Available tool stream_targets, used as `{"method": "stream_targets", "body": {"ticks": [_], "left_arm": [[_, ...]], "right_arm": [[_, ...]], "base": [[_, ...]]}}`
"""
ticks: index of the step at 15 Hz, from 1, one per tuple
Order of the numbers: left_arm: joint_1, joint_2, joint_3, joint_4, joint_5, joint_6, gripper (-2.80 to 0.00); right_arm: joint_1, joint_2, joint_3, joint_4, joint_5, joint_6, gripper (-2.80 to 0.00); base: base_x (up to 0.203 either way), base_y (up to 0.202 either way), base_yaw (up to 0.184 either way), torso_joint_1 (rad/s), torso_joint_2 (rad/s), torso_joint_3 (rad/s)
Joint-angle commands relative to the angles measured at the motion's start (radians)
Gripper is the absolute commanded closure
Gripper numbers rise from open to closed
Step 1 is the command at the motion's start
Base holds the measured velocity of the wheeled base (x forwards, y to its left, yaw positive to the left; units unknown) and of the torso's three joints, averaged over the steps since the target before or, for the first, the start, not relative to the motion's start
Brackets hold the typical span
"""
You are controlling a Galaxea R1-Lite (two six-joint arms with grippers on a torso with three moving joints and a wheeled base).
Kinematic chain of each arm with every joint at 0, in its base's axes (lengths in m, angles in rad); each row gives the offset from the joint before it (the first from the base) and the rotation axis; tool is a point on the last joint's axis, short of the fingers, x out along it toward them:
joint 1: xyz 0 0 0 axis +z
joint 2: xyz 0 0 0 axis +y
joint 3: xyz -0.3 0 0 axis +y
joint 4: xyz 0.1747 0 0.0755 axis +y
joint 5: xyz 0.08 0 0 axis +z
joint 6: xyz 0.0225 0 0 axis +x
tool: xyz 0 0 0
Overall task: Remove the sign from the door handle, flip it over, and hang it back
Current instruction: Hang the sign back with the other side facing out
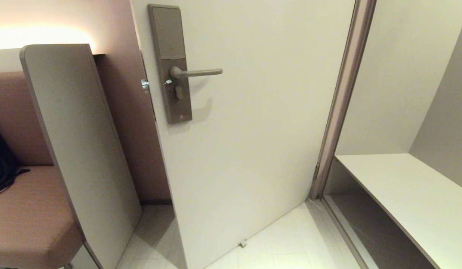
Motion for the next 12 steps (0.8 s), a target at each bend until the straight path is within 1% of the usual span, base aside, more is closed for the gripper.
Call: {"method": "stream_targets", "body": {"ticks": [1, 12], "left_arm": [[0.000, 0.001, 0.000, 0.000, 0.000, 0.001, 0.00], [0.000, 0.001, 0.000, 0.000, 0.000, -0.001, 0.00]], "right_arm": [[0.000, -0.001, 0.000, -0.001, 0.000, -0.001, 0.00], [0.001, 0.000, 0.000, -0.001, 0.000, -0.001, 0.00]], "base": [[0.000, 0.000, 0.000, 0.000, 0.00, 0.000], [0.000, 0.000, 0.000, 0.000, 0.00, 0.000]]}}
